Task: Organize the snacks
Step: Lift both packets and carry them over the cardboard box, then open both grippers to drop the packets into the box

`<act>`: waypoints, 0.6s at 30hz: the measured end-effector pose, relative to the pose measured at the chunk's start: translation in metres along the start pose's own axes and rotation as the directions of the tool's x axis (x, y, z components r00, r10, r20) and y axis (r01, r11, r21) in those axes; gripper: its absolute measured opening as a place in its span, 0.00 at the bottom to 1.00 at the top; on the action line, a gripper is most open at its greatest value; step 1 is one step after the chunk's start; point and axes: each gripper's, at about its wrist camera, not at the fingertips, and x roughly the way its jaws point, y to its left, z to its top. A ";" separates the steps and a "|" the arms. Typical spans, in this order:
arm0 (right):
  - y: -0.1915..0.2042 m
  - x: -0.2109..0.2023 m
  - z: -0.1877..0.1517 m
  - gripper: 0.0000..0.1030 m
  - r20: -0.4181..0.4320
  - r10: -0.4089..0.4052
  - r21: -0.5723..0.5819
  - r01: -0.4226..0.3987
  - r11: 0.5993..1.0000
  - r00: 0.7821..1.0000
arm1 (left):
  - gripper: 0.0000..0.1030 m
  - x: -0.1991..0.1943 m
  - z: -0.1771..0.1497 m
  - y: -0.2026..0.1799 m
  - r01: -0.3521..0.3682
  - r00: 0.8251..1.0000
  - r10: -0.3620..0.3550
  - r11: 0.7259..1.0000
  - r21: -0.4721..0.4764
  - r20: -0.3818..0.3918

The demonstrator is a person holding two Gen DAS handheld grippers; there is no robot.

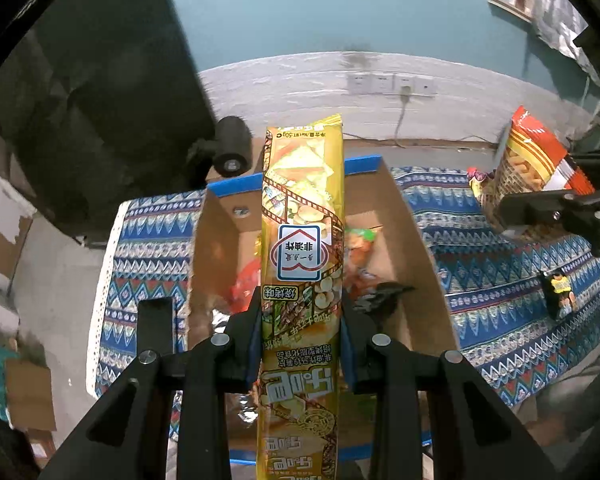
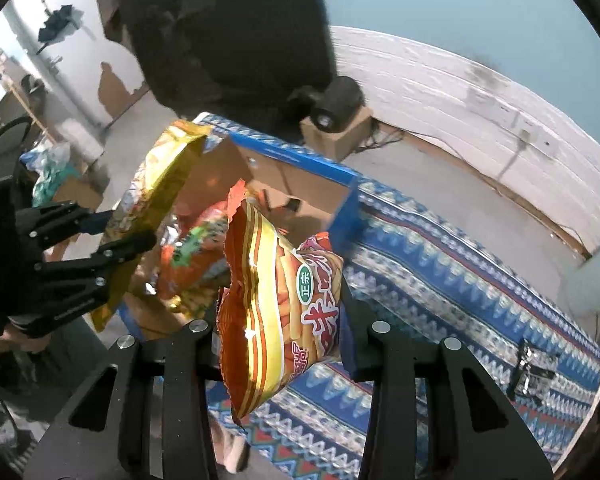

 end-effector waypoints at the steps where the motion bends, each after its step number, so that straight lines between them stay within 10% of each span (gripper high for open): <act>1: 0.003 0.002 0.001 0.37 -0.003 0.005 -0.004 -0.005 1.000 1.000 | 0.31 0.002 -0.002 0.006 -0.002 1.000 0.002 1.000 -0.021 0.003; 18: 0.052 0.074 0.008 0.37 -0.119 0.050 -0.043 -0.055 0.998 0.992 | 0.31 0.039 -0.011 0.051 0.011 1.000 -0.010 0.986 -0.164 0.004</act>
